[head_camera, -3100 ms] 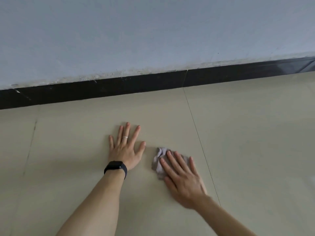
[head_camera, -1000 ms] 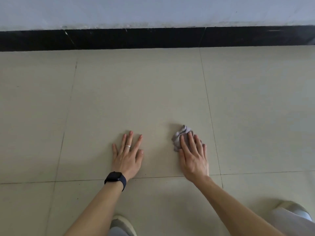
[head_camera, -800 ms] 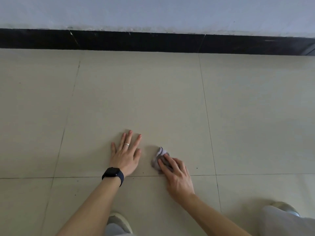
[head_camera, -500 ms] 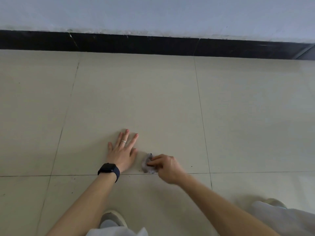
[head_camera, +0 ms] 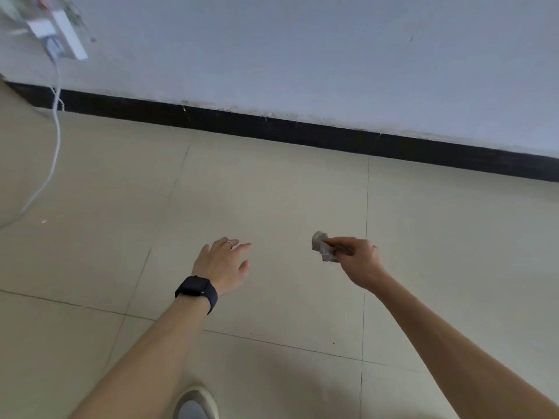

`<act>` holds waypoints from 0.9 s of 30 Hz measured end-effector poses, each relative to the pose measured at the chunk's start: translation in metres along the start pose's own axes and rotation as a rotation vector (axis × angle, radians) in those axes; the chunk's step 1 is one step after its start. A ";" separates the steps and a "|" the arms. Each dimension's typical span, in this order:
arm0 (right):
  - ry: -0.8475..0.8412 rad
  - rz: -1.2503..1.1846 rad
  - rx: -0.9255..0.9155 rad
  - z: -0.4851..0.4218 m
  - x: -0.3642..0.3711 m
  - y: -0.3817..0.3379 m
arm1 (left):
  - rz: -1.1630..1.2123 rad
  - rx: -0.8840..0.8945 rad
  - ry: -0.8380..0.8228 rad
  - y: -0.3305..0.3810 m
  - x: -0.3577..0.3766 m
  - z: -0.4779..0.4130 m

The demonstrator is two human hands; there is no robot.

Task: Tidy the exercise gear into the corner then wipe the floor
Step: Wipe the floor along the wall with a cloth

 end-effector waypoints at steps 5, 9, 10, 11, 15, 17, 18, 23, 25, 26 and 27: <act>0.043 -0.054 -0.040 0.050 -0.098 -0.068 | -0.013 -0.042 0.019 0.042 -0.133 0.019; 0.135 -0.092 -0.047 0.100 -0.195 -0.127 | -0.006 0.013 0.007 0.093 -0.246 0.043; 0.160 -0.093 -0.048 0.116 -0.222 -0.143 | 0.001 0.022 -0.005 0.106 -0.276 0.053; 0.182 -0.092 -0.050 0.132 -0.249 -0.161 | 0.009 0.031 -0.011 0.119 -0.306 0.063; 0.309 -0.083 -0.086 0.200 -0.362 -0.232 | 0.032 0.101 0.003 0.172 -0.431 0.100; 0.368 -0.075 -0.098 0.234 -0.415 -0.262 | 0.049 0.140 0.005 0.200 -0.487 0.119; 0.406 -0.072 -0.100 0.253 -0.443 -0.278 | 0.055 0.170 0.009 0.217 -0.518 0.128; 0.658 -0.054 -0.082 0.346 -0.560 -0.324 | 0.109 0.422 0.129 0.306 -0.651 0.155; 0.808 -0.039 -0.072 0.389 -0.598 -0.332 | 0.155 0.552 0.184 0.349 -0.699 0.168; 0.894 -0.038 -0.063 0.414 -0.616 -0.336 | 0.172 0.627 0.214 0.372 -0.721 0.177; 0.946 -0.034 -0.052 0.429 -0.629 -0.339 | 0.185 0.675 0.237 0.389 -0.737 0.182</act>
Point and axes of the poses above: each hand's wrist, its own z-axis away from the middle knuckle, its own x-axis out of the palm, y = z × x, the point moved 2 cm from there along -z, towards the middle knuckle, and after that the axes turned 12 degrees about y, right-handed, at the moved point
